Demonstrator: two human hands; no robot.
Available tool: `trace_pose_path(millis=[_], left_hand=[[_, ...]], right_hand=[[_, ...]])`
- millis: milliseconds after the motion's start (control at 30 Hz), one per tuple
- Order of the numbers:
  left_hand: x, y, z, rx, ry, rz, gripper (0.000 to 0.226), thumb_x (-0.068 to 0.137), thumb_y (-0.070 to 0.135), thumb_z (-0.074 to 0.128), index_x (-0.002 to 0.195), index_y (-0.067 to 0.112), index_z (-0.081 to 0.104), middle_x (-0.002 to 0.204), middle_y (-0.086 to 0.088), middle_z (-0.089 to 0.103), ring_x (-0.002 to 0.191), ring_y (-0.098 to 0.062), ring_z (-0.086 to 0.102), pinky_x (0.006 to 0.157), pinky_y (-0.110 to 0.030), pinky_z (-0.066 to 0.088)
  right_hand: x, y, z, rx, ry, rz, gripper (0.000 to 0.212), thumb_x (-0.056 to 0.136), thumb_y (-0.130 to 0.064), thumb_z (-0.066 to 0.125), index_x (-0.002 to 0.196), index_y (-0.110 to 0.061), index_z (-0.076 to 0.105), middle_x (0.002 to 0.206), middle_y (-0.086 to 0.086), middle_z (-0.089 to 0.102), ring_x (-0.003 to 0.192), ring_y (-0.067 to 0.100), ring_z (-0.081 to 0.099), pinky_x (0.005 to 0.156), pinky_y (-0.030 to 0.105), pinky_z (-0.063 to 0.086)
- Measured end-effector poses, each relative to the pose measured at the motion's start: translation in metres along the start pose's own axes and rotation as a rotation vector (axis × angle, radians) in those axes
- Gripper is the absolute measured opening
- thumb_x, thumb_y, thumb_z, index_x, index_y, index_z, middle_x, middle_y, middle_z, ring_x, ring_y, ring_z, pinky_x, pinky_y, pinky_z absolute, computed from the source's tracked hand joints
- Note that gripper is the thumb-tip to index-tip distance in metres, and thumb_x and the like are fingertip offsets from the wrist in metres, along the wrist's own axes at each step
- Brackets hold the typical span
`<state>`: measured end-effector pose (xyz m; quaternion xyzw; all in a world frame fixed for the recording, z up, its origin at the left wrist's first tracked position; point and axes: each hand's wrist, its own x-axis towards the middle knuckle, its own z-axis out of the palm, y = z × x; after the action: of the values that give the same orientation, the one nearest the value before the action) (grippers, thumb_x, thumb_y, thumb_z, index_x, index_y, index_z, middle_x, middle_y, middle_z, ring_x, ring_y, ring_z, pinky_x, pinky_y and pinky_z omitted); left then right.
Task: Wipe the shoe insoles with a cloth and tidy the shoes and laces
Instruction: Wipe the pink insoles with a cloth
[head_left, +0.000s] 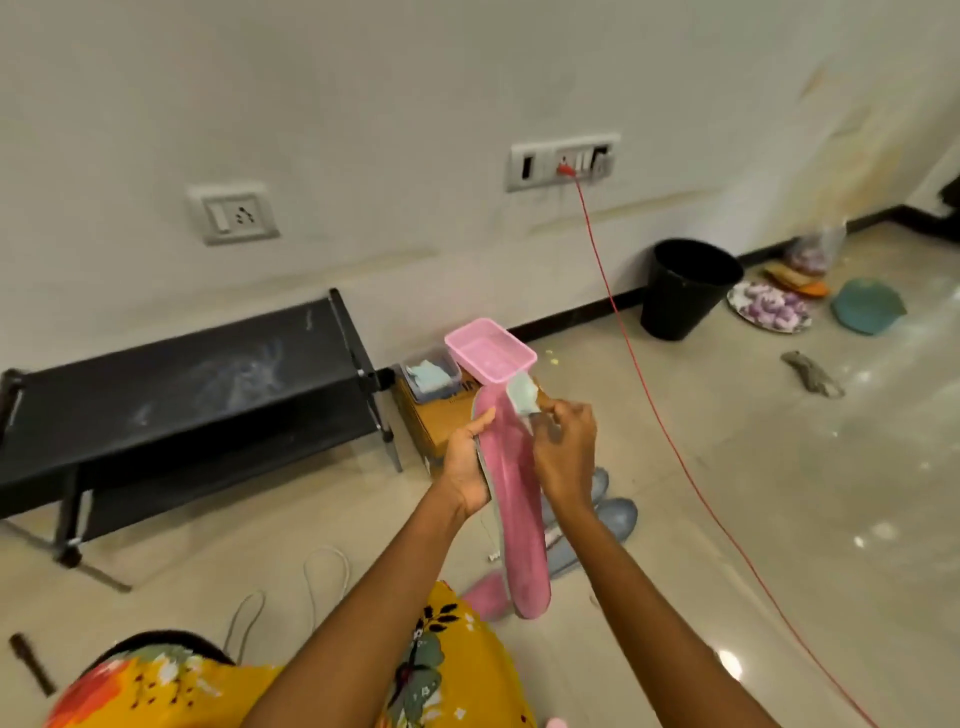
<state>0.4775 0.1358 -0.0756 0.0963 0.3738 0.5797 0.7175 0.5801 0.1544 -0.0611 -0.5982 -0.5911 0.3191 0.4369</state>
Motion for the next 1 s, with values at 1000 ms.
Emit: trace_pose_path(millis=[1000], left_hand=[[-0.205, 0.103, 0.012, -0.024, 0.030, 0.306, 0.063, 0.094, 0.060, 0.029, 0.108, 0.010, 0.064, 0.093, -0.016, 0.068, 0.092, -0.029, 0.062, 0.084, -0.041, 0.049]], right_hand=[[-0.112, -0.214, 0.003, -0.341, -0.085, -0.544, 0.021, 0.095, -0.022, 0.049, 0.108, -0.017, 0.064, 0.097, 0.009, 0.066, 0.090, 0.022, 0.054, 0.075, 0.031, 0.041]])
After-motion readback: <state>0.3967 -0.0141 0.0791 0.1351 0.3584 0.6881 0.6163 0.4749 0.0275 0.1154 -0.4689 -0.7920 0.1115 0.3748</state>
